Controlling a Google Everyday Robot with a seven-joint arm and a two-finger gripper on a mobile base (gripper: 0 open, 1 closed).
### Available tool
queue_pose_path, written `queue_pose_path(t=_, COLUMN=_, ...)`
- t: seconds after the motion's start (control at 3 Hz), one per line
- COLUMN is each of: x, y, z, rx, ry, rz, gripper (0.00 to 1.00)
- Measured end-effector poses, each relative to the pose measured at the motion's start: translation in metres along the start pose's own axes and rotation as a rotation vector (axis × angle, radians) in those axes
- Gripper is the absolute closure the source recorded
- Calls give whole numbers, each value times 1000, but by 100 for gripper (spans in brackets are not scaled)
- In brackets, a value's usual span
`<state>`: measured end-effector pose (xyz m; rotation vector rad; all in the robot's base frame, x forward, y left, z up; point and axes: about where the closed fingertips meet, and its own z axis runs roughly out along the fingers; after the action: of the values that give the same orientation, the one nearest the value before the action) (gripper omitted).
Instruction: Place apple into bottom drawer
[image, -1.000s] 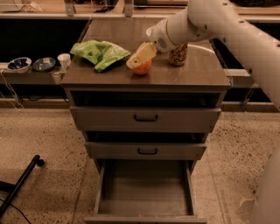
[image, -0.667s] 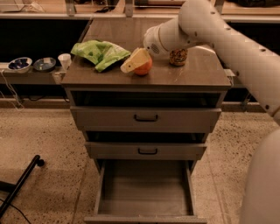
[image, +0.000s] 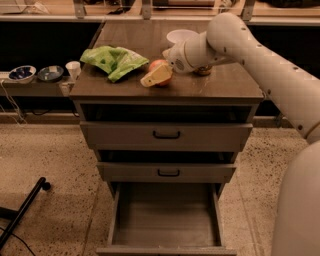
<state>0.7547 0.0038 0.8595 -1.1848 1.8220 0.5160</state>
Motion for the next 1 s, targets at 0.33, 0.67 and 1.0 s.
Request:
queue_pose_path(t=0.33, x=17, y=-9, z=-5, rx=19, ry=-24, rz=30, gripper=39)
queue_pose_path(t=0.67, x=22, y=-15, z=-18, rx=10, ry=-119, rz=60, gripper=58)
queue_pose_path(t=1.0, x=8, y=-2, z=-57, rx=-30, ry=-291, rz=44, gripper=80)
